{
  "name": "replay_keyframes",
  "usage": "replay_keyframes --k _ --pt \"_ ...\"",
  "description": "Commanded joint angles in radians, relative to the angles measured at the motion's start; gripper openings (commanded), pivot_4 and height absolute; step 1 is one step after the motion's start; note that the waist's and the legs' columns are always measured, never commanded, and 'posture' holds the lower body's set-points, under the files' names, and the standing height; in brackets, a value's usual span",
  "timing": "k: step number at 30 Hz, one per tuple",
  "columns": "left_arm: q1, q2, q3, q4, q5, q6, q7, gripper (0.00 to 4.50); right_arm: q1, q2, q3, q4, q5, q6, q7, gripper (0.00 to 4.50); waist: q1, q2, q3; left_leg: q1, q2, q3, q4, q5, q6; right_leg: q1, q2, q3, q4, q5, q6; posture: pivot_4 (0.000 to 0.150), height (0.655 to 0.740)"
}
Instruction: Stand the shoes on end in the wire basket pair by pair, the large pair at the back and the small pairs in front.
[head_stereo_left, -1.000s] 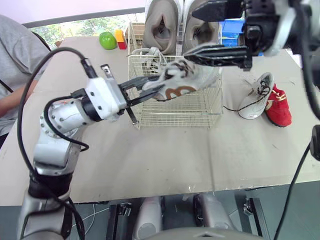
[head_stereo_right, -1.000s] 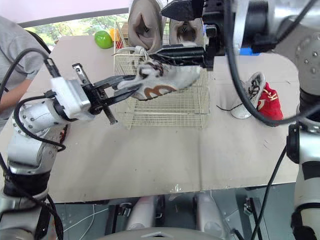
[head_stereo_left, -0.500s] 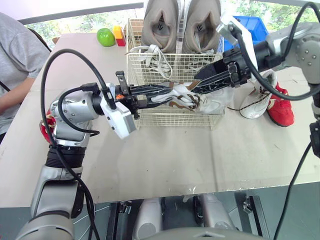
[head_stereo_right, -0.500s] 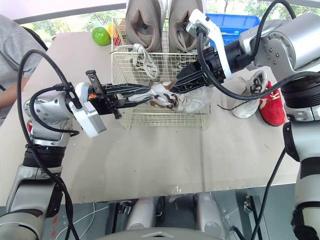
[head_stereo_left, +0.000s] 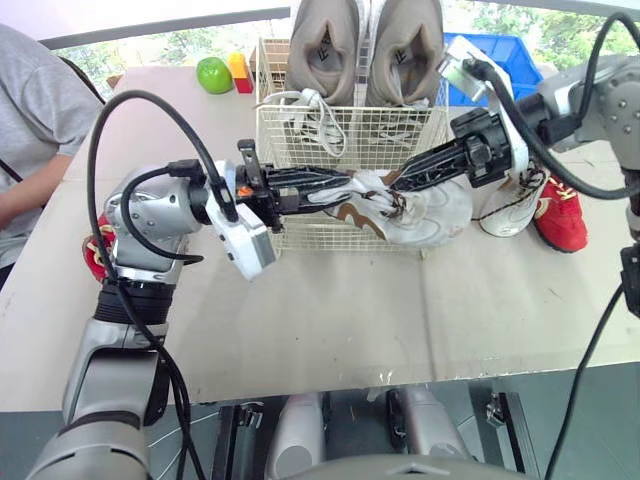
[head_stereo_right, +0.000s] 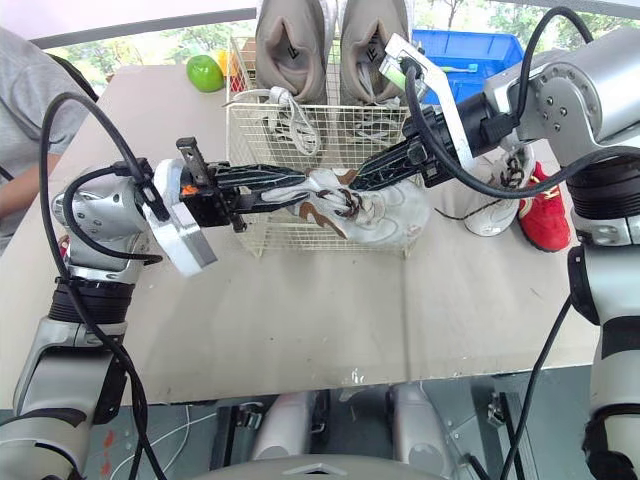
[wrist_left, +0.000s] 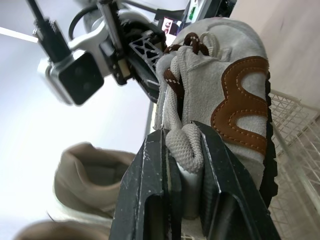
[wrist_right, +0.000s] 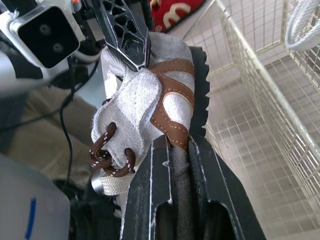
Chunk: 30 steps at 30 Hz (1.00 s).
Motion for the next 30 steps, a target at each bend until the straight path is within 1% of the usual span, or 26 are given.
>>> replay_keyframes --k 1,2,3,4,5,7,8,10,12,13,14,16,18,19,20,22,25,26,27,29,30 --pt "0.117 0.091 0.072 -0.193 -0.406 0.566 0.119 2.0 0.031 0.04 -0.147 -0.006 0.04 0.032 -0.077 0.0 -0.002 0.0 0.0 0.0 0.001 -0.001 0.0 0.0 0.0 0.0 0.0 0.0 0.001 0.0 0.0 0.15 0.74" --pt "0.191 0.13 0.095 -0.269 -0.607 0.767 0.224 2.48 0.041 0.065 -0.21 -0.006 0.042 0.034 -0.126 0.0 -0.007 0.0 0.0 -0.001 0.001 -0.002 0.0 0.0 0.0 0.0 0.0 -0.001 0.001 0.0 0.0 0.15 0.74" --pt "0.256 0.16 0.126 -0.337 -0.828 0.923 0.357 2.97 0.052 0.089 -0.27 -0.015 0.047 0.041 -0.172 0.0 -0.013 0.0 0.0 -0.001 0.002 -0.003 0.0 0.0 0.0 -0.001 0.0 0.0 0.001 0.0 0.0 0.15 0.74" --pt "0.31 0.189 0.151 -0.389 -1.022 1.042 0.466 3.41 0.065 0.109 -0.32 -0.031 0.054 0.047 -0.211 0.0 -0.018 0.0 0.0 -0.001 0.006 -0.006 0.0 0.0 0.0 -0.001 0.0 0.0 0.002 0.0 0.001 0.15 0.74" --pt "0.362 0.204 0.166 -0.443 -1.124 1.114 0.543 3.91 0.087 0.131 -0.365 -0.061 0.058 0.048 -0.256 0.0 -0.019 0.0 0.0 -0.001 0.006 -0.008 0.001 0.0 0.0 -0.001 -0.001 -0.002 0.003 -0.001 0.001 0.15 0.74" --pt "0.441 0.19 0.179 -0.545 -1.278 1.176 0.661 3.91 0.129 0.185 -0.444 -0.125 0.07 0.059 -0.341 0.0 -0.013 0.0 0.0 -0.001 0.006 -0.011 0.001 0.0 0.0 0.0 -0.001 -0.005 0.003 -0.001 0.001 0.15 0.74" --pt "0.466 0.167 0.178 -0.588 -1.337 1.188 0.72 3.91 0.142 0.217 -0.488 -0.147 0.08 0.075 -0.38 0.0 -0.011 0.0 0.0 -0.001 0.005 -0.012 0.002 0.0 0.0 0.001 -0.001 -0.005 0.003 -0.001 0.001 0.15 0.74" --pt "0.487 0.111 0.152 -0.636 -1.388 1.202 0.863 3.91 0.171 0.266 -0.535 -0.2 0.085 0.095 -0.451 0.0 -0.008 0.0 0.0 -0.001 0.005 -0.012 0.003 0.0 0.0 0.001 -0.001 -0.005 0.004 -0.001 0.001 0.15 0.74" --pt "0.475 0.031 0.116 -0.675 -1.387 1.199 0.953 3.91 0.207 0.303 -0.555 -0.263 0.09 0.102 -0.506 0.0 0.003 0.0 0.0 0.0 0.001 -0.012 0.003 0.0 0.0 0.003 -0.001 -0.004 0.006 -0.001 0.001 0.15 0.74" --pt "0.453 -0.023 0.094 -0.679 -1.391 1.189 1.023 3.91 0.22 0.326 -0.571 -0.288 0.098 0.112 -0.534 0.0 0.004 0.0 0.0 0.002 -0.001 -0.011 0.003 0.0 0.0 0.004 -0.001 -0.004 0.006 -0.001 0.001 0.15 0.74" --pt "0.429 -0.072 0.079 -0.669 -1.386 1.178 1.079 3.91 0.233 0.345 -0.578 -0.309 0.101 0.116 -0.558 0.0 0.008 0.0 0.0 0.002 -0.002 -0.011 0.003 0.0 -0.001 0.004 -0.001 -0.004 0.007 -0.001 0.001 0.15 0.74" --pt "0.393 -0.15 0.068 -0.642 -1.357 1.175 1.146 3.91 0.252 0.373 -0.59 -0.343 0.111 0.127 -0.596 0.0 0.008 0.0 0.0 0.005 -0.003 -0.009 0.004 0.0 -0.001 0.008 -0.001 -0.005 0.006 -0.001 0.001 0.15 0.74" --pt "0.375 -0.181 0.066 -0.611 -1.309 1.192 1.165 3.4 0.256 0.402 -0.614 -0.364 0.121 0.147 -0.632 0.0 0.007 0.001 0.0 0.006 -0.003 -0.009 0.004 0.0 -0.001 0.01 0.0 -0.005 0.006 -0.001 0.0 0.15 0.74" --pt "0.366 -0.196 0.072 -0.599 -1.305 1.197 1.167 3.2 0.257 0.416 -0.628 -0.374 0.127 0.158 -0.646 0.0 0.007 0.0 0.0 0.009 -0.003 -0.009 0.004 0.0 -0.001 0.012 0.0 -0.005 0.006 -0.001 0.0 0.15 0.74" --pt "0.356 -0.205 0.077 -0.589 -1.302 1.205 1.166 2.71 0.255 0.434 -0.647 -0.381 0.132 0.173 -0.662 0.0 0.005 0.001 0.0 0.009 -0.003 -0.01 0.004 0.0 -0.001 0.012 0.001 -0.005 0.005 -0.001 0.0 0.15 0.74" --pt "0.335 -0.203 0.083 -0.568 -1.284 1.233 1.151 2.0 0.26 0.457 -0.667 -0.396 0.15 0.188 -0.691 0.0 0.003 0.001 0.0 0.009 -0.003 -0.01 0.004 0.0 -0.001 0.012 0.001 -0.005 0.005 -0.001 0.0 0.15 0.74" --pt "0.307 -0.205 0.094 -0.542 -1.257 1.26 1.137 0.54 0.275 0.487 -0.69 -0.408 0.191 0.19 -0.739 0.0 0.003 0.001 0.0 0.009 -0.003 -0.011 0.003 0.0 -0.001 0.012 0.001 -0.006 0.005 -0.001 0.0 0.15 0.74" --pt "0.297 -0.203 0.097 -0.54 -1.244 1.267 1.124 0.26 0.281 0.495 -0.697 -0.413 0.204 0.19 -0.755 0.0 0.003 0.001 0.0 0.009 -0.003 -0.011 0.003 0.0 -0.001 0.012 0.001 -0.006 0.005 -0.001 0.0 0.15 0.74" --pt "0.287 -0.201 0.101 -0.539 -1.238 1.271 1.117 0.12 0.286 0.504 -0.704 -0.42 0.213 0.19 -0.768 0.0 0.004 0.001 0.0 0.009 -0.003 -0.011 0.003 0.0 -0.001 0.012 0.001 -0.006 0.005 -0.001 0.0 0.15 0.74" --pt "0.263 -0.196 0.123 -0.533 -1.23 1.287 1.113 0.12 0.296 0.506 -0.71 -0.453 0.217 0.175 -0.788 0.0 0.005 0.001 0.0 0.009 -0.003 -0.011 0.003 0.0 -0.001 0.012 0.001 -0.006 0.005 -0.001 0.0 0.15 0.74" --pt "0.249 -0.182 0.134 -0.53 -1.218 1.298 1.105 0.12 0.306 0.488 -0.694 -0.473 0.205 0.15 -0.787 0.0 0.006 0.001 0.0 0.009 -0.003 -0.01 0.003 0.0 -0.001 0.012 0.001 -0.006 0.005 -0.001 0.0 0.15 0.74"
